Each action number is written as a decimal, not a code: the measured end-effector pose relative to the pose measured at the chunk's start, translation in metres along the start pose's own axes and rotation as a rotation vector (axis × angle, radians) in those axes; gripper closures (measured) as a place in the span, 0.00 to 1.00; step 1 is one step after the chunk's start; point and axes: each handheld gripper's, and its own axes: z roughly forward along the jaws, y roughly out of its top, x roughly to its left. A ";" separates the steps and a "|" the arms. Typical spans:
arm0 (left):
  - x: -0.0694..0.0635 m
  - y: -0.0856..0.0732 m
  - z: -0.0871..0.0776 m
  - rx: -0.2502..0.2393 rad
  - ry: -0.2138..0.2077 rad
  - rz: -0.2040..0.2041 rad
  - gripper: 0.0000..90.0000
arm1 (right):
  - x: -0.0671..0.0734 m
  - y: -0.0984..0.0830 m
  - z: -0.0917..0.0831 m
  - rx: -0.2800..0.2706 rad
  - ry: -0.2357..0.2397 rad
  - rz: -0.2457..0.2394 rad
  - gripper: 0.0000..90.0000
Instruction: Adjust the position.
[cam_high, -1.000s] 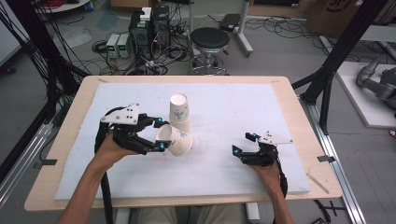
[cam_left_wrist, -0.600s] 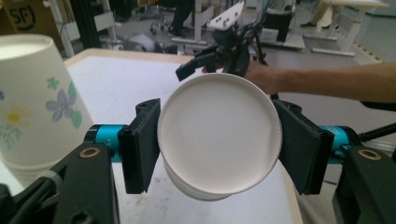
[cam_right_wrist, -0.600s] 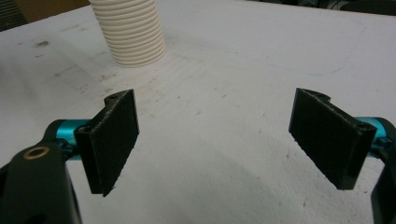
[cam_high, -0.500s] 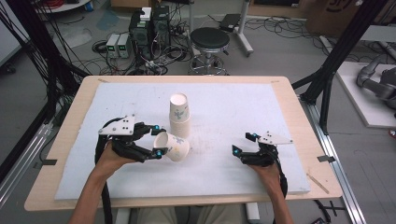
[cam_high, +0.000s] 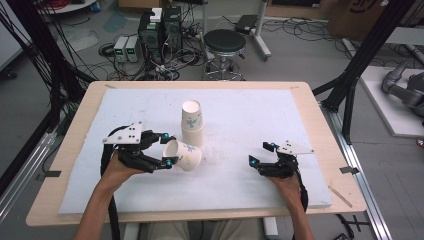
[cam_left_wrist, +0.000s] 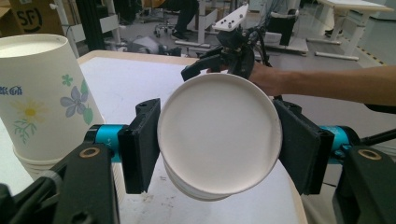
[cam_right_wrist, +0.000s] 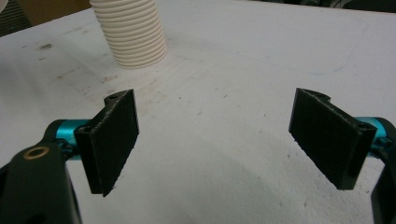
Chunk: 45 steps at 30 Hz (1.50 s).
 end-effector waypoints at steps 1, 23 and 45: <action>0.000 0.000 0.000 0.002 0.002 0.001 0.40 | 0.000 0.000 0.000 -0.001 0.001 -0.003 0.18; 0.002 -0.008 0.005 -0.016 -0.021 -0.018 0.40 | 0.015 0.031 -0.006 -0.032 0.291 -0.091 0.18; 0.000 -0.009 0.020 -0.042 -0.055 -0.033 0.40 | 0.057 0.086 0.018 0.021 0.536 -0.256 0.18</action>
